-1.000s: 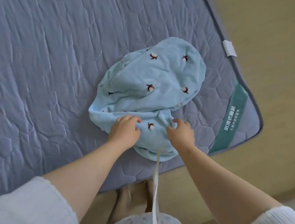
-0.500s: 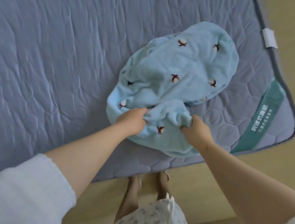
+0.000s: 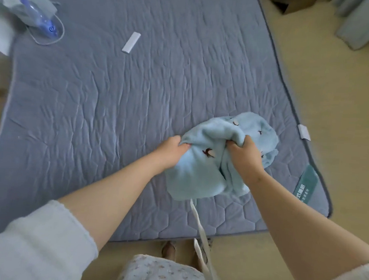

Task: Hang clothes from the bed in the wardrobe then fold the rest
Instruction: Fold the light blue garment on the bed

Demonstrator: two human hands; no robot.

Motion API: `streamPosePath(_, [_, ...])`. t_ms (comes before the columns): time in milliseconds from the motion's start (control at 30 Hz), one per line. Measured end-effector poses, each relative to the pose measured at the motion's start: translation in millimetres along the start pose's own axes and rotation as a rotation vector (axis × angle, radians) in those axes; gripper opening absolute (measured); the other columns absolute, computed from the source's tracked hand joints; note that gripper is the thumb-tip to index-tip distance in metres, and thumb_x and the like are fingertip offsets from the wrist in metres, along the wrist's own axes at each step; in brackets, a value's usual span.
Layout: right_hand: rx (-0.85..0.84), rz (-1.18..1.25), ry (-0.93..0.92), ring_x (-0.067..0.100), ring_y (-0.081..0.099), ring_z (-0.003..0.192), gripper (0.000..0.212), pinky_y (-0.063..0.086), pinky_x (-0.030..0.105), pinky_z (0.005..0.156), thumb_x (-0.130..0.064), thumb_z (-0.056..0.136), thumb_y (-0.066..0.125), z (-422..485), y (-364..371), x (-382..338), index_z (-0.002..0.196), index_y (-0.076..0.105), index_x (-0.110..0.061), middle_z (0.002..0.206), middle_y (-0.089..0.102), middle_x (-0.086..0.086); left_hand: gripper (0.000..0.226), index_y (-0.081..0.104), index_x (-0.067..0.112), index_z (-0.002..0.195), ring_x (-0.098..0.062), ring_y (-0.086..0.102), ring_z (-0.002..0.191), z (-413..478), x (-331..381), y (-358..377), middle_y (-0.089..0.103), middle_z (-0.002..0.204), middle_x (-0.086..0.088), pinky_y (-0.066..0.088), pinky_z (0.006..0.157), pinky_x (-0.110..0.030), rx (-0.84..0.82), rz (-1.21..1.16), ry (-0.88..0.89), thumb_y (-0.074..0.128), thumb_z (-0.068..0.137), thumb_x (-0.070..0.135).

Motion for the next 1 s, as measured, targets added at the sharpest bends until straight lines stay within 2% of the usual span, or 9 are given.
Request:
streamPosePath(100, [0.019,0.071,-0.072,0.011,0.057,0.074,0.011,0.039,0.023,0.058,-0.032,0.089,0.048,-22,-14,-55,0.086,0.053,-0.024,0.077,0.060,-0.006,0.025,0.058,0.009,0.109,-0.028,0.059,0.106,-28,25,-33,0.063,0.115,-0.013,0.045,0.090,-0.034,0.009,-0.120,0.067,0.045,0.097,0.026])
streamPosePath(233, [0.052,0.230,-0.159,0.017,0.062,0.089,0.019,0.051,0.036,0.079,-0.030,0.087,0.049,-45,-31,-122,0.100,0.060,-0.020,0.096,0.067,0.001,0.013,0.059,0.017,0.100,-0.022,0.060,0.096,-59,66,-87,0.064,0.109,-0.011,0.046,0.086,-0.032,0.100,-0.348,0.200,0.045,0.098,0.018])
streamPosePath(467, [0.015,0.480,-0.276,0.017,0.062,0.081,0.011,0.051,0.031,0.067,-0.022,0.088,0.050,-67,-47,-228,0.084,0.061,-0.021,0.086,0.067,0.001,0.018,0.063,0.013,0.092,-0.004,0.060,0.066,-106,134,-175,0.065,0.077,0.004,0.045,0.055,-0.015,0.296,-0.556,0.372,0.046,0.097,0.016])
streamPosePath(567, [-0.026,0.574,-0.366,0.015,0.064,0.074,0.012,0.048,0.027,0.058,-0.023,0.088,0.053,-77,-60,-284,0.081,0.063,-0.023,0.072,0.070,-0.003,0.016,0.062,0.016,0.092,-0.006,0.061,0.070,-127,155,-207,0.067,0.079,0.006,0.048,0.056,-0.017,0.334,-0.739,0.445,0.047,0.096,0.019])
streamPosePath(633, [-0.081,0.656,-0.397,0.016,0.066,0.074,0.011,0.051,0.031,0.063,-0.027,0.086,0.057,-87,-63,-313,0.079,0.064,-0.024,0.066,0.071,-0.005,0.016,0.062,0.017,0.094,-0.009,0.064,0.073,-143,164,-225,0.068,0.083,0.003,0.050,0.060,-0.022,0.328,-0.905,0.470,0.047,0.096,0.023])
streamPosePath(733, [-0.176,0.830,-0.414,0.026,0.063,0.089,0.023,0.054,0.042,0.079,-0.038,0.078,0.059,-100,-60,-337,0.094,0.064,-0.022,0.094,0.070,0.003,0.022,0.064,0.014,0.100,-0.012,0.067,0.072,-171,175,-253,0.070,0.086,-0.002,0.054,0.062,-0.023,0.309,-1.111,0.508,0.047,0.097,0.027])
streamPosePath(867, [-0.084,0.748,-0.512,0.014,0.053,0.099,0.043,0.041,0.032,0.081,-0.049,0.090,0.046,-105,-49,-331,0.128,0.042,-0.029,0.118,0.050,-0.007,0.028,0.064,0.015,0.104,-0.016,0.067,0.072,-207,202,-275,0.071,0.086,-0.004,0.052,0.056,-0.024,0.303,-1.231,0.512,0.050,0.094,0.037])
streamPosePath(933, [-0.275,0.682,-0.398,0.011,0.062,0.085,0.039,0.044,0.030,0.074,-0.053,0.091,0.040,-108,-24,-318,0.106,0.063,-0.025,0.102,0.068,-0.001,0.025,0.065,0.015,0.099,-0.017,0.068,0.068,-219,220,-276,0.072,0.079,-0.004,0.053,0.054,-0.025,0.295,-1.213,0.539,0.053,0.093,0.035])
streamPosePath(1000, [-0.437,0.583,-0.360,0.012,0.065,0.075,0.035,0.049,0.031,0.073,-0.046,0.089,0.042,-118,-4,-314,0.081,0.068,-0.024,0.084,0.070,0.000,0.025,0.066,0.013,0.096,-0.019,0.068,0.068,-226,233,-270,0.071,0.076,-0.005,0.053,0.056,-0.027,0.253,-1.175,0.564,0.054,0.092,0.034])
Point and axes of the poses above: each hand's wrist, its own z-axis towards the middle knuckle, its own y-axis out of the palm, x = y × z, the point moved 7 cm from there along z, towards the middle knuckle
